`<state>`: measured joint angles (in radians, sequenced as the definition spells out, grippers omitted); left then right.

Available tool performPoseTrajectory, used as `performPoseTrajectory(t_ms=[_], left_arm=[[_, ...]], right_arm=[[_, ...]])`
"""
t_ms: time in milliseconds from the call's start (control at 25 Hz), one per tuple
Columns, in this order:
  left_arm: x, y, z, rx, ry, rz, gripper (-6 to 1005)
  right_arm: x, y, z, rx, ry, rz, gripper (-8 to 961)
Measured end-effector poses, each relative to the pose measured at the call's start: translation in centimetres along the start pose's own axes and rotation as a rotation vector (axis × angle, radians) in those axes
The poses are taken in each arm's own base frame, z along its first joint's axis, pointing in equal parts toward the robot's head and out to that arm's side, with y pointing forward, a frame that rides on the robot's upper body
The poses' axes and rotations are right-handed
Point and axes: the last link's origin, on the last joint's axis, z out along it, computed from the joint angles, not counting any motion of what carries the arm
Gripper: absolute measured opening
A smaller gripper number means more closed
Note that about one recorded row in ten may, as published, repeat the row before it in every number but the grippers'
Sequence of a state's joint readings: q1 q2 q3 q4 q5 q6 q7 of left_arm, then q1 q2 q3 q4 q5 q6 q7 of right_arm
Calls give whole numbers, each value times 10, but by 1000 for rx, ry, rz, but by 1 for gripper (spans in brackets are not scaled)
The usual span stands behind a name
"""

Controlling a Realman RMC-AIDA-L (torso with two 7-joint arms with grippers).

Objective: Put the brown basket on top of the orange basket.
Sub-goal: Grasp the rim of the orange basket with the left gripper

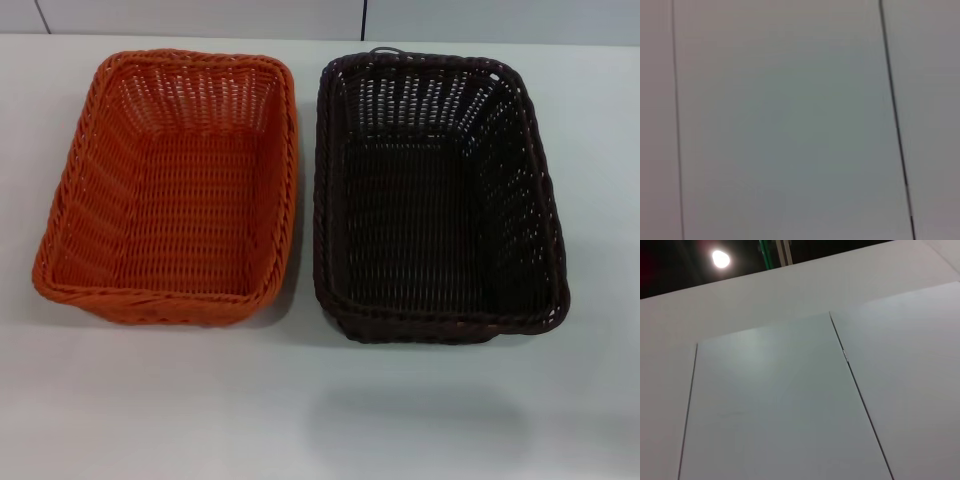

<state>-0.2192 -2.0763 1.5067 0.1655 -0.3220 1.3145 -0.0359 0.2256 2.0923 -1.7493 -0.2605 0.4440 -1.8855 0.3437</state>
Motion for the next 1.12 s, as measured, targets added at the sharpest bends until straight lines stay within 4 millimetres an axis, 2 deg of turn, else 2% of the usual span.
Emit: performPoseTrajectory(t_ms=[360,520,560,640,760,800,840,920,1120], left_arm=[[4,0,14,-5,5,1,778],[5,-1,36,16,-64,-41,778],[5,-1,36,16,-64,-41,777],[12,-2,47,12,-84,-13,777],[19,-1,52,5,-80,18,777],[36,3,63,-35,-81,71,778],[36,3,63,-35,-81,71,778],[51,1,76,-76,-165,64,777],[69,6,82,-117,-222,92,774]], right_arm=[[2,3,-1,-16,12,10,819],[2,3,-1,-19,14,11,818],[2,3,-1,-19,14,11,818],[2,3,-1,-19,14,11,818],[2,2,-1,-17,19,12,818],[3,2,-1,-15,22,12,819],[3,2,-1,-15,22,12,819],[3,2,-1,-15,23,11,819],[4,2,0,-15,25,12,819]])
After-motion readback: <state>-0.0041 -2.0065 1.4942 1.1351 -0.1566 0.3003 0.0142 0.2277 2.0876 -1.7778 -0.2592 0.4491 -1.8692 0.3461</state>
